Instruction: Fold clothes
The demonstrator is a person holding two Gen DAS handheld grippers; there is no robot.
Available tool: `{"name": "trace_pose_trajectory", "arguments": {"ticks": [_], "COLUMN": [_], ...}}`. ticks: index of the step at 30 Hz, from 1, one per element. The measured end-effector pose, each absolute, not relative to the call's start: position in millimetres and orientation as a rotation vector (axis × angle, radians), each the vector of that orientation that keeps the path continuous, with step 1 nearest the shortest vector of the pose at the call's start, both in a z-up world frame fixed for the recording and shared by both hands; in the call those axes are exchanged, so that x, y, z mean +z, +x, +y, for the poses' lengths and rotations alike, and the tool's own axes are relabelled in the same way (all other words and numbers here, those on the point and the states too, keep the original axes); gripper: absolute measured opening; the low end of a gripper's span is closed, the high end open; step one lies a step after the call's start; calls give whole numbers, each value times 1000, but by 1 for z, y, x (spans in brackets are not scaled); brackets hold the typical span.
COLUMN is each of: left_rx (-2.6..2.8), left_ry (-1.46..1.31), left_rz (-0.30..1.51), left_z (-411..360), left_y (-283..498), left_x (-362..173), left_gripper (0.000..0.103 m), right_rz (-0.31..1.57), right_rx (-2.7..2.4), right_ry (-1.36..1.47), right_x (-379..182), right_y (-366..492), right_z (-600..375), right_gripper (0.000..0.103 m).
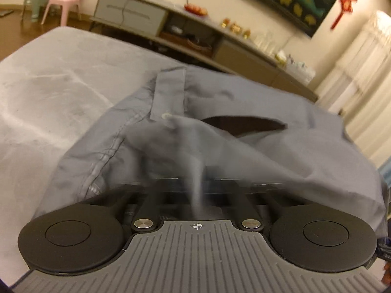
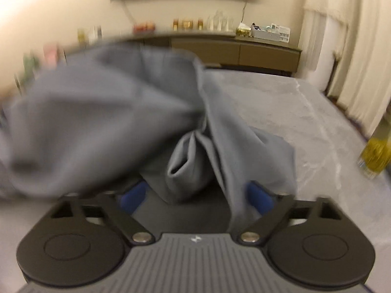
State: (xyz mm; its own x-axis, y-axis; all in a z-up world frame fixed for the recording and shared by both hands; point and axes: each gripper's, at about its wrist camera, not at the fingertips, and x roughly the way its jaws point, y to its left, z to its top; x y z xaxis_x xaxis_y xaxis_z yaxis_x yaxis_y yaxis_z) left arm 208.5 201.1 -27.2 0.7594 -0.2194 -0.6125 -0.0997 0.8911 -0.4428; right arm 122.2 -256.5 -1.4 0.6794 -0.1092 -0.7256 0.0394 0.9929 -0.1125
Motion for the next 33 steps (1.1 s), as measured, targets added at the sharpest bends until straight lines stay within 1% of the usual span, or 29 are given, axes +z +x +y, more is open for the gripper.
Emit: {"name": "trace_pose_trajectory", "arguments": {"ticks": [1,2,4,6,7,8,11,12,13,14,16,17,18,19,21,22,23,24,26,31,33], "left_rx": [-63,-52,-3,64,109,161,269,310,363,405,420,426,431,437,447,451,450,450,457,465,449], "left_ry": [-490,-501,-542,-578,-585,-588,-647,-667,-706,-757,-905,-898,-883,-843,-764,-726,-694,-662,-619,-627,-627], "left_rz": [695,669,538,366,279,233,303,376,452,513,541,527,515,507,489,481,476,471,456,440,441], "left_z": [207,214,240,266,278,286,317,325,333,341,356,356,354,348,336,329,322,315,305,307,308], "left_y": [211,211,200,174,158,145,130,130,129,128,119,118,117,118,120,121,122,123,123,123,124], "left_x": [-24,-19,8,41,57,64,52,36,17,1,-14,-12,-9,-4,6,10,13,16,21,15,15], "left_gripper": [0,0,0,0,0,0,0,0,0,0,0,0,0,2,9,11,15,17,18,19,20], "right_rz": [832,807,705,519,421,410,510,543,627,709,765,784,794,799,811,820,828,837,840,765,760], "right_rx": [-88,-88,-77,21,77,117,214,247,277,295,277,263,241,214,170,160,153,146,156,286,277], "right_ry": [-133,-146,-150,-236,-285,-330,-460,-503,-532,-541,-447,-390,-324,-254,-153,-149,-148,-147,-100,220,232], "right_x": [-1,9,46,105,135,145,143,143,128,108,87,79,73,67,55,50,47,43,42,68,64], "right_y": [128,131,133,113,102,102,117,122,130,135,134,133,132,130,128,126,124,122,118,104,107], "right_z": [-255,-259,-269,-258,-250,-244,-229,-224,-223,-225,-234,-239,-244,-250,-257,-255,-252,-249,-250,-288,-289], "right_gripper": [14,8,7,7,2,3,5,9,18,21,38,44,56,62,63,65,65,65,65,66,66]}}
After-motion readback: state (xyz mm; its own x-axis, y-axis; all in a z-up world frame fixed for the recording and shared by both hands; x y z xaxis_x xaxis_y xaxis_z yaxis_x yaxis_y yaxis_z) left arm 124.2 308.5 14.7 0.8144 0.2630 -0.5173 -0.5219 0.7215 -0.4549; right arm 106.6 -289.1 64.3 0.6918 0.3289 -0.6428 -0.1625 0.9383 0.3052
